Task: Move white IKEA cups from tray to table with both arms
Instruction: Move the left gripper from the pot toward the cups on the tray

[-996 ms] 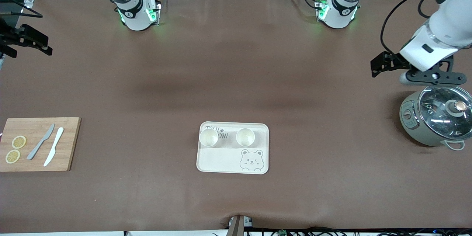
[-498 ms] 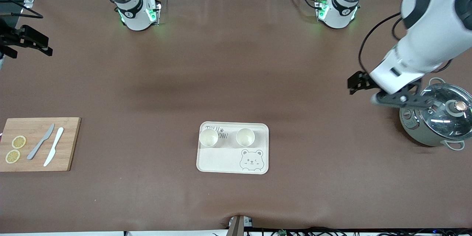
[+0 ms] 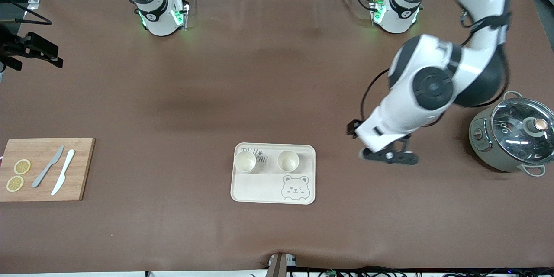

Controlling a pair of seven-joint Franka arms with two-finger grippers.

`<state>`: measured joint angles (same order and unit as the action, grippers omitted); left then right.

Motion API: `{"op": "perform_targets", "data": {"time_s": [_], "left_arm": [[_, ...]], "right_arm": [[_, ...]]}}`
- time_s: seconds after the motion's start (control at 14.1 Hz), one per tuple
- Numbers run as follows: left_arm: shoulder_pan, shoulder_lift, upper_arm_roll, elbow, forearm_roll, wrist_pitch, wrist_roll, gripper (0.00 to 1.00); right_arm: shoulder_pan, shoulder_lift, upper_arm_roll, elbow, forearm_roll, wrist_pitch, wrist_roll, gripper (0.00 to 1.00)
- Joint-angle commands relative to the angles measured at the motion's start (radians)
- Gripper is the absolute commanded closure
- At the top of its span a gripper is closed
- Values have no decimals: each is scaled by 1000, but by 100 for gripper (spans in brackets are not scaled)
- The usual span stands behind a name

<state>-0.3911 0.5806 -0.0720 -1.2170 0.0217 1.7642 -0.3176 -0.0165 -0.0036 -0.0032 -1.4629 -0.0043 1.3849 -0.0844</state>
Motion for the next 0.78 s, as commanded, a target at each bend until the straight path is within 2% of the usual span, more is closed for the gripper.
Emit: {"op": "perform_targets", "data": {"time_s": [0.0,0.28,0.57,0.71], "left_arm": [[-63,123,35,164,3,-8,-24,0],[-110,188,37,189,3,101,-61,0],[-155,246,43,189,3,190,-80,0],[-169,280,47,189,1,233,-92,0]], "right_arm": [[-23,11,12,7,-16,-3,-14,0],[-17,65,14,4,-16,-1,-14,0],[-20,164,14,7,-20,11,-14,0],[-26,198,14,9,-19,55,-14,0]]}}
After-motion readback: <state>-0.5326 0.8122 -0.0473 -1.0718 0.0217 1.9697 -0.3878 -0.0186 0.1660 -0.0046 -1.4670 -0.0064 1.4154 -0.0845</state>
